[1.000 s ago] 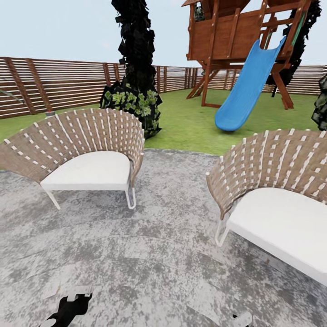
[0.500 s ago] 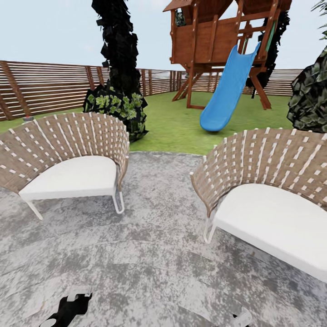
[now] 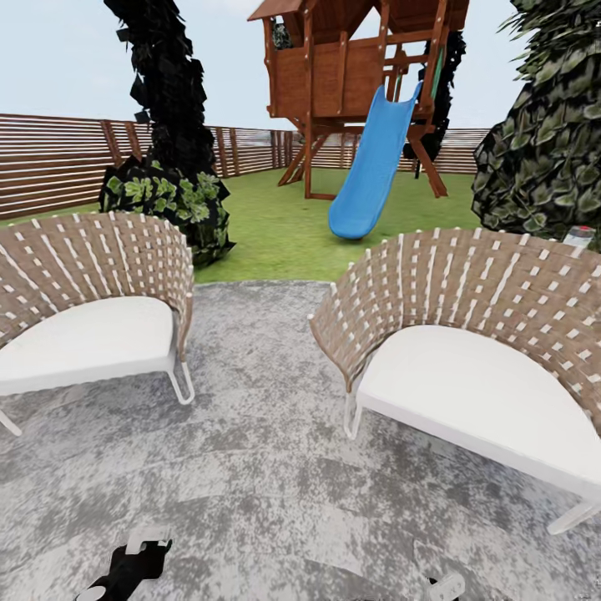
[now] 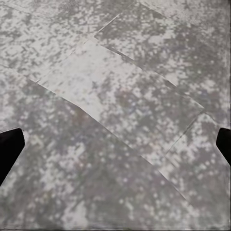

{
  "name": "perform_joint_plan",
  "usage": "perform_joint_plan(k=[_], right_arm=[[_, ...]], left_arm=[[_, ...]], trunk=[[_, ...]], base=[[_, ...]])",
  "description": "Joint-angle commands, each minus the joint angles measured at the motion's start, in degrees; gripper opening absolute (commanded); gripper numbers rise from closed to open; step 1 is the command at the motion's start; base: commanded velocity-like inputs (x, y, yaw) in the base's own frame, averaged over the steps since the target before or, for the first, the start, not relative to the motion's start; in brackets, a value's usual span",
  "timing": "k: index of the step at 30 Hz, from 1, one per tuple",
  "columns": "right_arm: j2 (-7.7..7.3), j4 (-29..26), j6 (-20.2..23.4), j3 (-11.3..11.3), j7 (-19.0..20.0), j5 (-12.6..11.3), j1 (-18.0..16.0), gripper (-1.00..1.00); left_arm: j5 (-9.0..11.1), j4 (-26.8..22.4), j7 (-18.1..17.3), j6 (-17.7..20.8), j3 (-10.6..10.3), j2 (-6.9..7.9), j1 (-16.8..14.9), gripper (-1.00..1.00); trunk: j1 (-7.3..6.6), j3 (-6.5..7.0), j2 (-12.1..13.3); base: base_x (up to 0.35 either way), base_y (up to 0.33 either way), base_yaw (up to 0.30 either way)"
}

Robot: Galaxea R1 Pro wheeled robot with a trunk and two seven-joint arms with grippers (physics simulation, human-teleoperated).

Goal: In the garden, pick up the pesticide atomizer on the floor and spray pesticide onto both trees until each tree trunk is fully covered.

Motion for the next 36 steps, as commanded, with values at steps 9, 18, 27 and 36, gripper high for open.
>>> perform_joint_plan(k=[9,18,27,36], right_arm=[[-0.02,0.1,-0.1,0.1,-0.2,0.4,0.0,1.0],[-0.02,0.1,-0.1,0.1,-0.2,0.4,0.0,1.0],[0.01,0.1,-0.1,0.1,-0.2,0.4,0.0,1.0],[0.07,0.1,-0.1,0.1,-0.2,0.4,0.0,1.0]], left_arm=[[0.4,0.1,-0.4,-0.1,0.0,-0.08,0.0,-1.0],[0.3,-0.1,-0.5,-0.3,0.0,0.24,4.1,-1.0],[0.4,-0.1,-0.4,-9.4,0.0,0.79,8.3,-1.0],[0.4,0.0,-0.4,-10.6,0.0,0.58,8.5,-1.0]], trunk=[[-0.01,-0.04,0.0],[-0.01,-0.04,0.0],[-0.01,-0.04,0.0],[-0.01,-0.04,0.0]], base=[[0.0,0.0,-0.3],[0.0,0.0,-0.3],[0.0,0.0,-0.3],[0.0,0.0,-0.3]])
